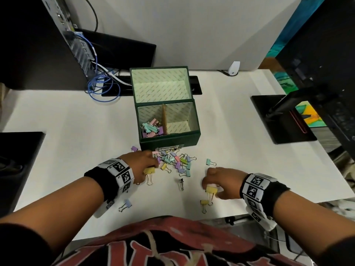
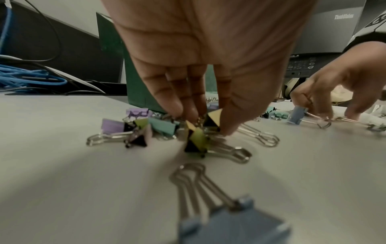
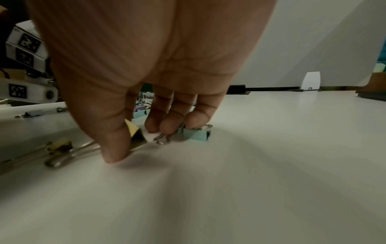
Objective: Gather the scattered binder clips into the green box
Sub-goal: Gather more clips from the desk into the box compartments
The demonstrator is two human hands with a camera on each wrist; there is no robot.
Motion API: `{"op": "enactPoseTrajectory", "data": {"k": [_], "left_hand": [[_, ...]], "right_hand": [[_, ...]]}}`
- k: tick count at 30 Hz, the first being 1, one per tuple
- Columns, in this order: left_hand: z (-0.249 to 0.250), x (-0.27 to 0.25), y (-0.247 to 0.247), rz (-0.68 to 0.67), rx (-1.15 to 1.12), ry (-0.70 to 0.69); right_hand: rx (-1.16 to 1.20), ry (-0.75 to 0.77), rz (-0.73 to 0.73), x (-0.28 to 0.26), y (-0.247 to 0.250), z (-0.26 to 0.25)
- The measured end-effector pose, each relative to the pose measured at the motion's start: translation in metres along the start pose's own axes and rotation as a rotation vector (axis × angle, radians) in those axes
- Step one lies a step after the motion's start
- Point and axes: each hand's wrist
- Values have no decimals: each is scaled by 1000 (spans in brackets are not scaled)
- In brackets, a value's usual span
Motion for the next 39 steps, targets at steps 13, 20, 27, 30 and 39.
{"op": "enactPoseTrajectory", "data": {"k": [13,20,27,30,39], "left_hand": [[-4,-6,-4,101,-22,-39],[-15,-17,-4,156,-150,-2],[-17,-31,32,434,-523,9],[-18,-28,53,600,-624,-1],[-11,-8,80,744,-830,-16]], "right_hand": [[388,-165,328,14,55,19],[691,-106,531,43,116,-10],[759,-30,569,73,152,-41],[749,-44,563,73,143,-39],[547,-144,409,37,92,0]]}}
Point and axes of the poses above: each hand's wrist, its own x-axis towards the middle knuckle, its own y-axis out of the back of the hand, z = x × y, and after that the axes turned 8 degrees about -x, right-handed
